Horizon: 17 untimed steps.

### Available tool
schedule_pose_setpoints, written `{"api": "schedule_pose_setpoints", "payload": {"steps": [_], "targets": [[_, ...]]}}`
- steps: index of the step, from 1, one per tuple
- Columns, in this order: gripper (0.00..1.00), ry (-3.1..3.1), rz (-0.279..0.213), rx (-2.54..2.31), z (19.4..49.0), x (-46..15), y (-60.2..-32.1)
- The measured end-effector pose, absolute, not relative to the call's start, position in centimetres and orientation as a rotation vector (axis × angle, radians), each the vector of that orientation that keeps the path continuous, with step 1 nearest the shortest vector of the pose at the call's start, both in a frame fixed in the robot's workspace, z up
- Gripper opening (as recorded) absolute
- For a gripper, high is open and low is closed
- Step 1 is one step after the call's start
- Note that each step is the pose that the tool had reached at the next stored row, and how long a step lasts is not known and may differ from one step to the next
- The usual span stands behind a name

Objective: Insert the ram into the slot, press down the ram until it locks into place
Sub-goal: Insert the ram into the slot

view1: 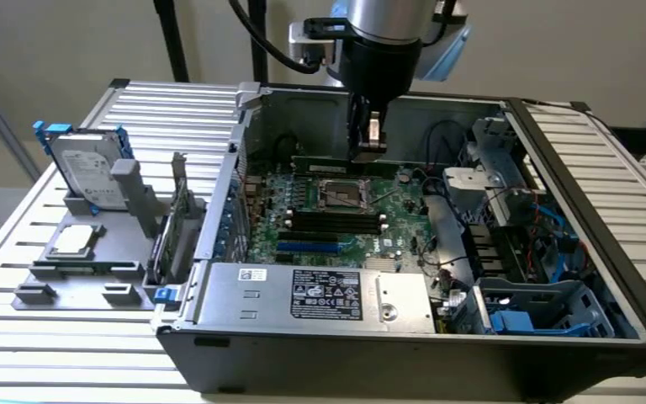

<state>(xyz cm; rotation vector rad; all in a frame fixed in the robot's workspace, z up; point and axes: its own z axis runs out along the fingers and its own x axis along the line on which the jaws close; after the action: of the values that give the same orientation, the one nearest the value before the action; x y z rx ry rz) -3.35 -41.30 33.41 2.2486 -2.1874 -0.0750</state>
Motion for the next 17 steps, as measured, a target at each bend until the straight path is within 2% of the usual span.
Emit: {"api": "schedule_pose_setpoints", "payload": {"steps": [17], "targets": [[0.13, -2.187, -0.075, 2.248, 30.3, -3.4, -41.3]]}}
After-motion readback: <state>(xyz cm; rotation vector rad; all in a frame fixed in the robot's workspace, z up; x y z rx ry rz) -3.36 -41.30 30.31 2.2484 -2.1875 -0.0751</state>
